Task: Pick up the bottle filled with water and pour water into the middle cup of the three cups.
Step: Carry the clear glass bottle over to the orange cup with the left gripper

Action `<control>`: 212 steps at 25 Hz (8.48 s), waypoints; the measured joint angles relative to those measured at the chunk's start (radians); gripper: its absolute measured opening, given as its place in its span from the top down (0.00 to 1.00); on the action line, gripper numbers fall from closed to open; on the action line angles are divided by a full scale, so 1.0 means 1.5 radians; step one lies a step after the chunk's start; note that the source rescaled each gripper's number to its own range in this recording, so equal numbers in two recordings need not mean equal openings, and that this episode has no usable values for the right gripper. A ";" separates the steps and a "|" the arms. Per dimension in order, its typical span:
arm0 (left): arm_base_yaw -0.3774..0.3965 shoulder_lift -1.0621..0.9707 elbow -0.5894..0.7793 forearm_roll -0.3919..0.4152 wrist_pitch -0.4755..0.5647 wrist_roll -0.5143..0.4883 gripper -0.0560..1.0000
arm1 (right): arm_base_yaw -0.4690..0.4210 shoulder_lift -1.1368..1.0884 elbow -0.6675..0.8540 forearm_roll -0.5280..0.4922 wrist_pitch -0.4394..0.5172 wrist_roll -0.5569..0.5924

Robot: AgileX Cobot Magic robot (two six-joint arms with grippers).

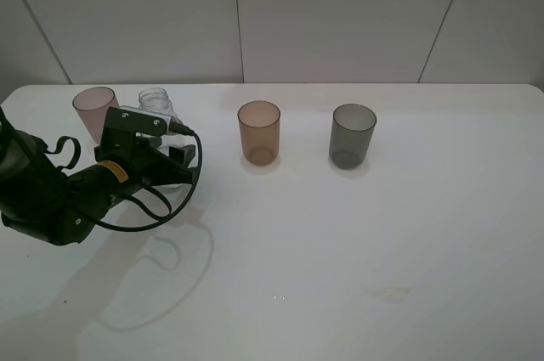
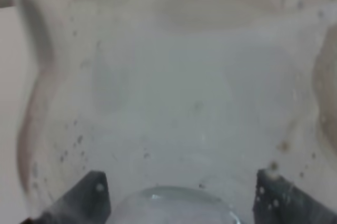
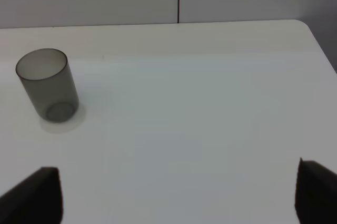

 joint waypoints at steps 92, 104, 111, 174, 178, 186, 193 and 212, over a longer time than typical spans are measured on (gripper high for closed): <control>-0.107 -0.078 -0.595 0.551 1.239 0.353 0.93 | 0.000 0.000 0.000 0.000 0.000 0.000; -0.107 -0.078 -0.595 0.618 1.209 0.355 0.93 | 0.000 0.000 0.000 0.000 0.000 0.000; -0.112 -0.078 -0.595 0.632 1.207 0.355 0.93 | 0.000 0.000 0.000 0.000 0.000 0.000; -0.118 -0.078 -0.563 0.841 1.138 0.361 0.93 | 0.000 0.000 0.000 0.000 0.000 0.000; -0.121 -0.078 -0.563 0.868 1.133 0.361 0.93 | 0.000 0.000 0.000 0.000 0.000 0.000; -0.123 -0.078 -0.563 0.902 1.130 0.361 0.93 | 0.000 0.000 0.000 0.000 0.000 0.000; -0.139 -0.078 -0.563 0.936 1.113 0.361 0.93 | 0.000 0.000 0.000 0.000 0.000 0.000; -0.140 -0.078 -0.536 1.063 1.111 0.361 0.93 | 0.000 0.000 0.000 0.000 0.000 0.000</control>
